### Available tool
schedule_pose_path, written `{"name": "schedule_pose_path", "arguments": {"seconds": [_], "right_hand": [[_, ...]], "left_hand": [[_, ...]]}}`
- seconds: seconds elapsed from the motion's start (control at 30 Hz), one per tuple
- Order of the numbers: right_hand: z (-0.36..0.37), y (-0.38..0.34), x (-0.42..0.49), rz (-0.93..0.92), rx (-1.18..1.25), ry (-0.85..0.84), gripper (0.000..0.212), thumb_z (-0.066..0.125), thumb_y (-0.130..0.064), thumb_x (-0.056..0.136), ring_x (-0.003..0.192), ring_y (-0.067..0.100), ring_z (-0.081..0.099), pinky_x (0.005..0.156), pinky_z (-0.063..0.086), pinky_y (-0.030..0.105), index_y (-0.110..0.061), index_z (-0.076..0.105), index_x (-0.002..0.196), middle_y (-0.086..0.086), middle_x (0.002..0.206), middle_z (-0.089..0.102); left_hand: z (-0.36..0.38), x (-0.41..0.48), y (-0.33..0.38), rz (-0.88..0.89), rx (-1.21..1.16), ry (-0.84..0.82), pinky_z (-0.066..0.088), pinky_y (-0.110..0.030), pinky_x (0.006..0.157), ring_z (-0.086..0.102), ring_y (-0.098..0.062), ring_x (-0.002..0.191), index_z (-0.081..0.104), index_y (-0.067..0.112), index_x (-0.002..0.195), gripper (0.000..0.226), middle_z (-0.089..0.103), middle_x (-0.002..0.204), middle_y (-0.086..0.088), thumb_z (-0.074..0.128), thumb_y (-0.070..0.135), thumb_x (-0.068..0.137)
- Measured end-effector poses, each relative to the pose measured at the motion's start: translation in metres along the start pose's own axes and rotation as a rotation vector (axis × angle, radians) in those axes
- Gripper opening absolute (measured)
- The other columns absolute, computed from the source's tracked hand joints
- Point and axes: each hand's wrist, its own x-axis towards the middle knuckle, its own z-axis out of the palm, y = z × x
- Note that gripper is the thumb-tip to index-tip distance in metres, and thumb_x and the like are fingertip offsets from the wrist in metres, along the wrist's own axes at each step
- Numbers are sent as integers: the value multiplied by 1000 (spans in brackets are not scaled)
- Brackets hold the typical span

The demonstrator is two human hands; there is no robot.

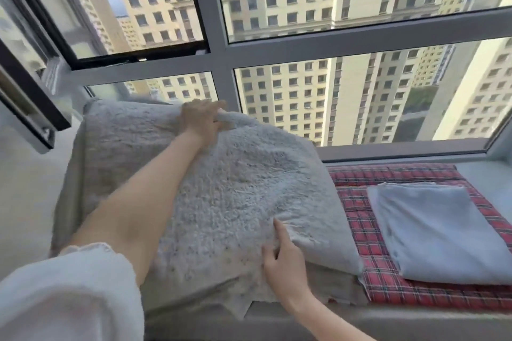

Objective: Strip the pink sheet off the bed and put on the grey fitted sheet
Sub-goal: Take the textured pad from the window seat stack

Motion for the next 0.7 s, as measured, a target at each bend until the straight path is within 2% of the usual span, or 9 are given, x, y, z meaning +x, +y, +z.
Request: {"name": "schedule_pose_path", "arguments": {"seconds": [0.07, 0.13, 0.2, 0.33, 0.4, 0.47, 0.53, 0.57, 0.7], "right_hand": [[15, 8, 20, -2, -199, -264, 52, 46, -18, 92, 78, 15, 61, 64, 40, 25, -24, 38, 143, 3, 83, 66], [12, 17, 43, -33, -388, -326, 39, 46, -22, 93, 104, 18, 62, 78, 43, 26, -22, 57, 130, 2, 109, 69], [-7, 30, 72, -40, -432, -237, 32, 48, -24, 94, 104, 17, 63, 83, 46, 26, -19, 64, 121, 0, 108, 70], [-56, 55, 133, -21, -502, 138, 19, 55, -30, 92, 92, 25, 64, 69, 45, 31, -18, 67, 100, 2, 95, 69], [-74, 73, 161, 38, -584, 287, 39, 64, -41, 84, 98, 32, 61, 78, 47, 39, -14, 63, 112, 10, 107, 65], [-92, 98, 183, 223, -607, 208, 82, 62, -67, 73, 113, 35, 55, 91, 43, 48, -17, 44, 136, 14, 126, 57], [-104, 113, 189, 490, -291, 21, 111, 51, -85, 63, 123, 35, 49, 99, 39, 49, -20, 23, 148, 12, 140, 47], [-102, 113, 183, 549, -119, -19, 115, 49, -88, 60, 122, 34, 50, 97, 41, 46, -19, 22, 148, 10, 140, 48], [-87, 96, 144, 437, -86, 85, 64, 45, -72, 82, 96, 24, 61, 80, 47, 37, -24, 46, 124, -4, 107, 64]], "left_hand": [[35, -9, 3, -46, 142, -204, 39, -34, 97, 49, -23, 122, 48, 29, 135, 47, 53, 135, 0, 53, 44, 91], [72, -32, 10, -50, 136, -408, 37, -35, 102, 42, -20, 130, 44, 30, 139, 48, 44, 144, 1, 46, 47, 94], [107, -60, 16, -69, 71, -554, 33, -38, 107, 35, -21, 135, 39, 29, 142, 49, 37, 149, 0, 40, 48, 97], [153, -104, 25, -152, -53, -722, 28, -42, 111, 24, -21, 142, 25, 33, 148, 55, 25, 155, 1, 27, 55, 97], [167, -114, 27, -204, -137, -791, 20, -47, 115, 12, -22, 146, 14, 35, 150, 63, 11, 159, 5, 21, 63, 94], [178, -118, 28, -222, -148, -804, 16, -50, 115, 8, -23, 146, 9, 36, 150, 71, 4, 159, 7, 14, 71, 88], [183, -118, 30, -253, -158, -804, 13, -51, 115, 6, -23, 146, 8, 37, 150, 91, 2, 159, 8, -2, 82, 72], [184, -117, 30, -271, -168, -796, 13, -52, 115, 6, -23, 146, 8, 38, 150, 104, 2, 159, 9, -9, 87, 60], [186, -105, 33, -323, -275, -746, 11, -46, 117, 7, -28, 146, 5, 38, 149, 118, 7, 159, -1, -14, 93, 47]]}}
